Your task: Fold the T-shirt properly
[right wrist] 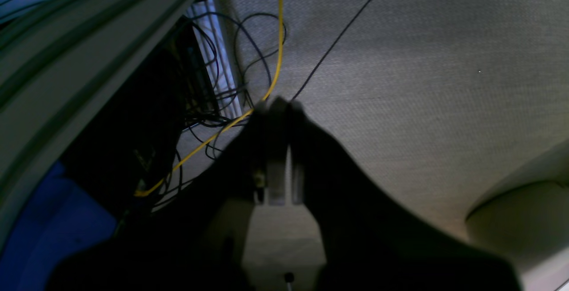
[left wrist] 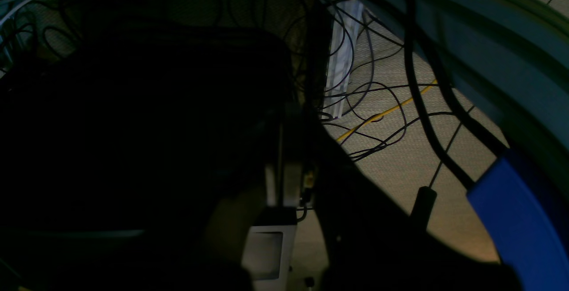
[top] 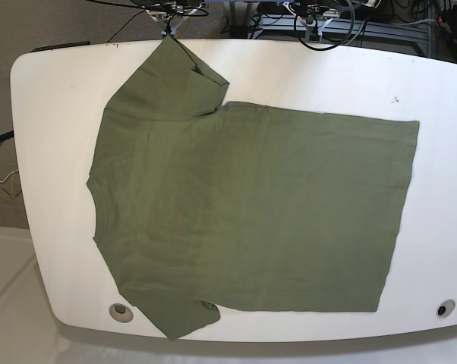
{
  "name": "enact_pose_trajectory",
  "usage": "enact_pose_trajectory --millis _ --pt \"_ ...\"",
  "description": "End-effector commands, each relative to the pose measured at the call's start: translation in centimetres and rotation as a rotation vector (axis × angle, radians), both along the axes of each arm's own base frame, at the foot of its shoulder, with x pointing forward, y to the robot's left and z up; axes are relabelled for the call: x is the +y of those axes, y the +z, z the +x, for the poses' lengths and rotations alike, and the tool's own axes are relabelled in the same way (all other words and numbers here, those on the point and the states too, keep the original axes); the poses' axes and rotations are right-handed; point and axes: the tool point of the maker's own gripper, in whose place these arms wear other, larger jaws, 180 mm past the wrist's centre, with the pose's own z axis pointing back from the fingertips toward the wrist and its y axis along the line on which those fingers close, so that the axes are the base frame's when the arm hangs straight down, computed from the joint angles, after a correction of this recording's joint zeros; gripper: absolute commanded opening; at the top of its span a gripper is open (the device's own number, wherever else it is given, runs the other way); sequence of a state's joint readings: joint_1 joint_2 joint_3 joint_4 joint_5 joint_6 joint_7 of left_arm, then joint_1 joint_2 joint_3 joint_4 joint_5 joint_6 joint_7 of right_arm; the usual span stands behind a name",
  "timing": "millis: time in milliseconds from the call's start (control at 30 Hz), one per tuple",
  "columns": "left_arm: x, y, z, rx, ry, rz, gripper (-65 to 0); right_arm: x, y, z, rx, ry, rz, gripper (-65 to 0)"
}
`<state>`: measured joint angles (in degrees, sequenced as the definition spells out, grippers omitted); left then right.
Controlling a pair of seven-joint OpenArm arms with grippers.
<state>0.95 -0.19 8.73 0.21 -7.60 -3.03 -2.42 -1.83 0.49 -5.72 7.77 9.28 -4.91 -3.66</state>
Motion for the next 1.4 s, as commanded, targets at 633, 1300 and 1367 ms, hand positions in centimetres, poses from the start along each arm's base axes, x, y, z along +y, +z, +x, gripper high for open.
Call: enact_pose_trajectory --millis 633,1300,1367 --pt "0.1 0.0 0.0 -0.007 -0.003 0.002 -65.0 0.1 0.0 -0.3 0.000 -0.004 -0.002 -64.6" --pt "-0.1 0.1 -2.6 0.010 0.004 -0.035 -65.0 -0.7 0.1 -1.5 -0.010 0.001 -0.013 -65.0" --pt "-0.1 0.2 -3.7 0.014 0.005 -0.045 -65.0 -1.4 0.2 -2.3 -0.008 0.003 -0.024 -65.0"
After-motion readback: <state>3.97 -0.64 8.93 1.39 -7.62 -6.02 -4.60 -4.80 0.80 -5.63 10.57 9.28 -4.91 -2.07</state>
